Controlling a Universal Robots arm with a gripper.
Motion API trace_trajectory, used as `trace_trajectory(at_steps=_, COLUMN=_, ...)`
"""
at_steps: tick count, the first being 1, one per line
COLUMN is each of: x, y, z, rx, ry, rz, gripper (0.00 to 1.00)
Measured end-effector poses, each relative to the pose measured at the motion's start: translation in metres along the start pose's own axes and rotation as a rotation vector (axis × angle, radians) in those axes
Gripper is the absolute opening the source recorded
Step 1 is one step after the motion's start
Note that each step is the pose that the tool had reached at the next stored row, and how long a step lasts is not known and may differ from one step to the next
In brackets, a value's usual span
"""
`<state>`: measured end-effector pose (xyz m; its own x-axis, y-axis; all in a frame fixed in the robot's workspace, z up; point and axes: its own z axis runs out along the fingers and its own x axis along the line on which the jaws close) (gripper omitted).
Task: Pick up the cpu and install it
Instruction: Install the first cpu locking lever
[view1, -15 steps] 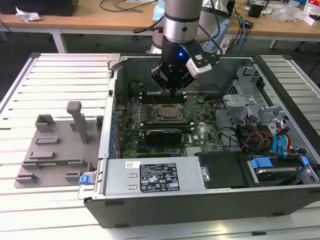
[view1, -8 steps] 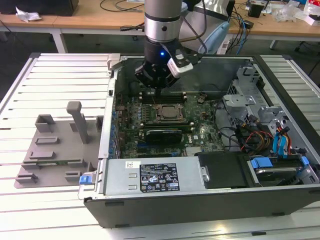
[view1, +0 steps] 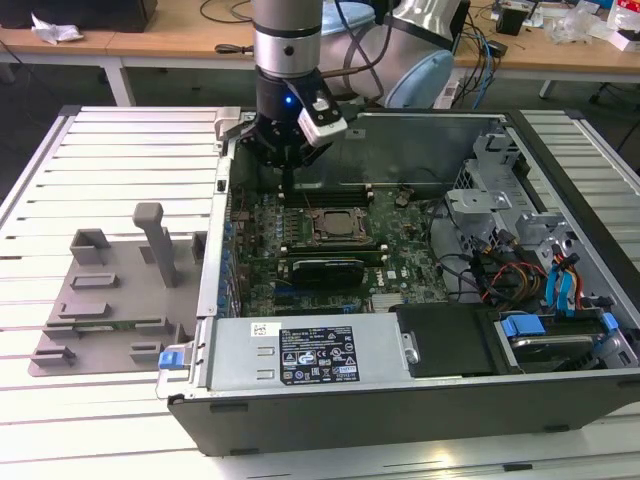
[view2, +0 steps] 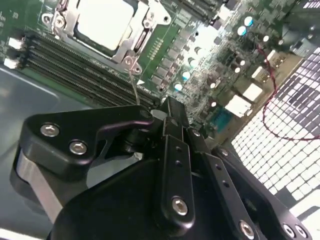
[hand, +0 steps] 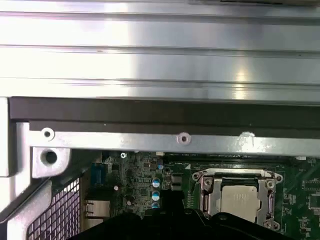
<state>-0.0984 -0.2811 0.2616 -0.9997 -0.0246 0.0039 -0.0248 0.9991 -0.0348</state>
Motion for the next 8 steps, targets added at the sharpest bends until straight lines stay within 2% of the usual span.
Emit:
trace_trajectory(at_steps=2, x=-0.0071, y=0.0039, z=-0.0002, rx=-0.0003, ry=-0.0001, rz=-0.004, gripper=0.11)
trace_trajectory(at_steps=8, x=-0.0190, y=0.0042, z=-0.0002, rx=-0.0003, ry=-0.0002, rz=-0.008, gripper=0.11)
